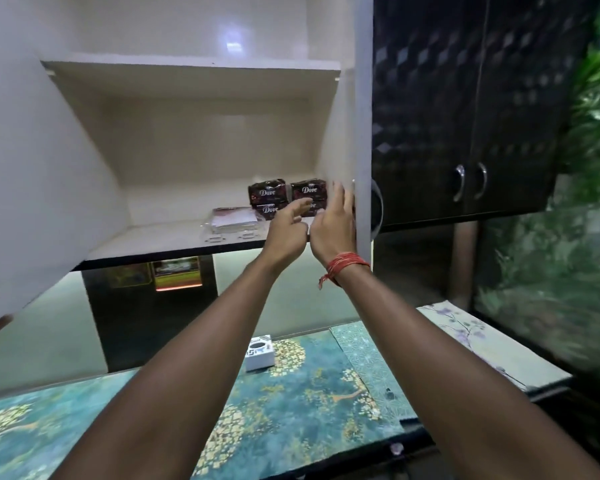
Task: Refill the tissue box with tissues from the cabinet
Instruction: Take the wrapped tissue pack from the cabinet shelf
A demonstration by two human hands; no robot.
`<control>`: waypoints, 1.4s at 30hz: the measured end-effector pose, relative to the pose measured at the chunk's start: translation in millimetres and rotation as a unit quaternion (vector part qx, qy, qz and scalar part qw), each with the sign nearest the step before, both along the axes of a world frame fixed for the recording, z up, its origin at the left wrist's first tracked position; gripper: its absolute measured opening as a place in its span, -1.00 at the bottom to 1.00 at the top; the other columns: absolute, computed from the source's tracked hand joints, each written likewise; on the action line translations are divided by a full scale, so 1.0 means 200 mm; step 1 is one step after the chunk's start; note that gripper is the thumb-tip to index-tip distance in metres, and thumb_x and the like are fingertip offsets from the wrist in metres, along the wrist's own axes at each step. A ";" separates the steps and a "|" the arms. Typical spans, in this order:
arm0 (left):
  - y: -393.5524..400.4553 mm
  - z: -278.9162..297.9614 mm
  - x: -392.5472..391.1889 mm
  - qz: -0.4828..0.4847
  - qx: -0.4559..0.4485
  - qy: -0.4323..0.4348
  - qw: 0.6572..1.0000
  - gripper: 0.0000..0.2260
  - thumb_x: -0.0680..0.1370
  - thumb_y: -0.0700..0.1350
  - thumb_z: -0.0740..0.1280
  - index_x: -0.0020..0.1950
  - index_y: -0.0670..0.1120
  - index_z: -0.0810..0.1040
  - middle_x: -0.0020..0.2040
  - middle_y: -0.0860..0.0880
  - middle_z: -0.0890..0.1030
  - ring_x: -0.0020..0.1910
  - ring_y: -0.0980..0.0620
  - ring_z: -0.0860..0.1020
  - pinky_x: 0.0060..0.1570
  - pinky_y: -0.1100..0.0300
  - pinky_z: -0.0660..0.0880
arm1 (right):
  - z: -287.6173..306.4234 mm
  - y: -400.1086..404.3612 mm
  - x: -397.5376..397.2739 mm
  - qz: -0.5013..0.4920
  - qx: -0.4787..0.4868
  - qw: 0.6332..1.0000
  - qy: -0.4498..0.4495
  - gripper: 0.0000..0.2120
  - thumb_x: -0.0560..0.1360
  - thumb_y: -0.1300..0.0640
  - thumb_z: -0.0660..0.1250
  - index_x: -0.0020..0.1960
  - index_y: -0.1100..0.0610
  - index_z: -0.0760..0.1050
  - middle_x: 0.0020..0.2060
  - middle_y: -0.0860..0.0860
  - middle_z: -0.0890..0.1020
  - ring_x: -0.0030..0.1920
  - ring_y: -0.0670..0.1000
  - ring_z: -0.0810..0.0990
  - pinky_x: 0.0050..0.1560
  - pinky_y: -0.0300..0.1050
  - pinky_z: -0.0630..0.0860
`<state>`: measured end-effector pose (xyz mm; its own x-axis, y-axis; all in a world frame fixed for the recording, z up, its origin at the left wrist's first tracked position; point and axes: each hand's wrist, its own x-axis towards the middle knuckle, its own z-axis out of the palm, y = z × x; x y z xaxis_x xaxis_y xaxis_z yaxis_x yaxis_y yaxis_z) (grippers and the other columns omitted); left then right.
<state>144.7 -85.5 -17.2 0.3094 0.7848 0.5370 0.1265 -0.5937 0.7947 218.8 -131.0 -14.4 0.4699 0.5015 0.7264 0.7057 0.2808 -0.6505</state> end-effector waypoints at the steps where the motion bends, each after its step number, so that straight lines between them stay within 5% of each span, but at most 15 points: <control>1: 0.01 0.00 0.03 -0.008 0.004 0.001 1.000 -0.48 0.48 -0.50 0.12 0.41 -0.23 0.46 0.35 -0.17 0.54 0.35 -0.06 0.49 0.39 0.03 0.41 | -0.01 -0.02 0.04 -0.013 0.006 1.000 -0.007 -0.47 0.55 0.36 0.09 0.51 0.21 0.15 0.48 0.14 0.24 0.42 0.14 0.30 0.37 -0.07 0.29; 6: 0.01 -0.01 0.19 -0.043 0.025 0.020 0.999 -0.44 0.47 -0.54 0.07 0.42 -0.24 0.44 0.39 -0.16 0.51 0.40 -0.05 0.45 0.29 0.26 0.37 | -0.07 -0.08 0.27 -0.096 0.026 0.993 -0.059 -0.49 0.52 0.39 0.10 0.46 0.22 0.25 0.39 0.19 0.37 0.35 0.20 0.39 0.33 0.07 0.40; 9: -0.01 -0.04 0.32 -0.067 0.028 0.055 0.996 -0.41 0.50 -0.48 0.06 0.48 -0.13 0.38 0.48 -0.10 0.43 0.42 -0.09 0.41 0.28 0.23 0.37 | -0.10 -0.14 0.42 -0.151 0.016 0.982 -0.115 -0.48 0.50 0.40 0.11 0.45 0.19 0.26 0.38 0.18 0.40 0.32 0.19 0.41 0.29 0.09 0.44; 13: -0.07 -0.09 0.55 -0.082 0.092 0.107 0.987 -0.34 0.48 -0.48 0.09 0.55 -0.07 0.28 0.56 -0.07 0.30 0.54 -0.06 0.25 0.53 0.06 0.20 | -0.15 -0.26 0.62 -0.296 -0.020 0.925 -0.237 -0.44 0.42 0.41 0.15 0.41 0.17 0.32 0.39 0.20 0.39 0.42 0.24 0.32 0.37 0.14 0.38; 17: -0.13 -0.12 0.79 -0.099 0.155 0.179 0.967 -0.22 0.46 -0.49 0.16 0.60 0.02 0.11 0.64 -0.07 0.03 0.61 -0.06 0.03 0.57 0.01 0.08 | -0.19 -0.37 0.83 -0.386 -0.124 0.871 -0.279 -0.39 0.39 0.35 0.18 0.45 0.17 0.27 0.50 0.21 0.24 0.53 0.23 0.13 0.49 0.22 0.10; 23: -0.13 -0.15 1.07 -0.120 0.194 0.276 0.934 -0.14 0.48 -0.44 0.23 0.62 0.10 -0.06 0.64 -0.01 -0.20 0.61 -0.19 -0.01 0.52 -0.10 0.19 | -0.22 -0.45 1.12 -0.380 -0.269 0.823 -0.325 -0.29 0.45 0.33 0.19 0.55 0.16 0.03 0.58 0.09 -0.13 0.57 0.17 -0.15 0.49 0.30 0.04; 35: -0.05 -0.17 1.11 -0.106 0.213 0.274 0.932 -0.16 0.43 -0.45 0.20 0.61 0.08 0.06 0.65 0.03 -0.15 0.58 -0.20 0.11 0.46 -0.07 0.28 | -0.26 -0.35 1.17 -0.368 -0.255 0.851 -0.276 -0.32 0.47 0.24 0.22 0.54 0.17 0.06 0.58 0.08 -0.13 0.57 0.19 -0.13 0.42 0.39 0.10; 38: -0.04 -0.15 1.07 -0.127 0.178 0.212 0.953 -0.20 0.42 -0.48 0.17 0.60 0.02 0.15 0.65 -0.02 -0.01 0.61 -0.03 0.05 0.53 -0.04 0.18 | -0.28 -0.33 1.13 -0.386 -0.224 0.856 -0.262 -0.38 0.47 0.17 0.24 0.49 0.19 0.16 0.58 0.11 -0.02 0.57 0.19 -0.03 0.38 0.43 0.15; 42: -0.01 -0.11 0.99 -0.171 0.128 0.150 0.965 -0.26 0.42 -0.50 0.13 0.56 -0.02 0.26 0.61 -0.06 0.17 0.51 -0.10 0.32 0.39 0.01 0.41 | -0.25 -0.29 1.01 -0.383 -0.098 0.879 -0.266 -0.54 0.45 0.14 0.22 0.34 0.18 0.39 0.48 0.17 0.31 0.50 0.20 0.23 0.37 0.34 0.23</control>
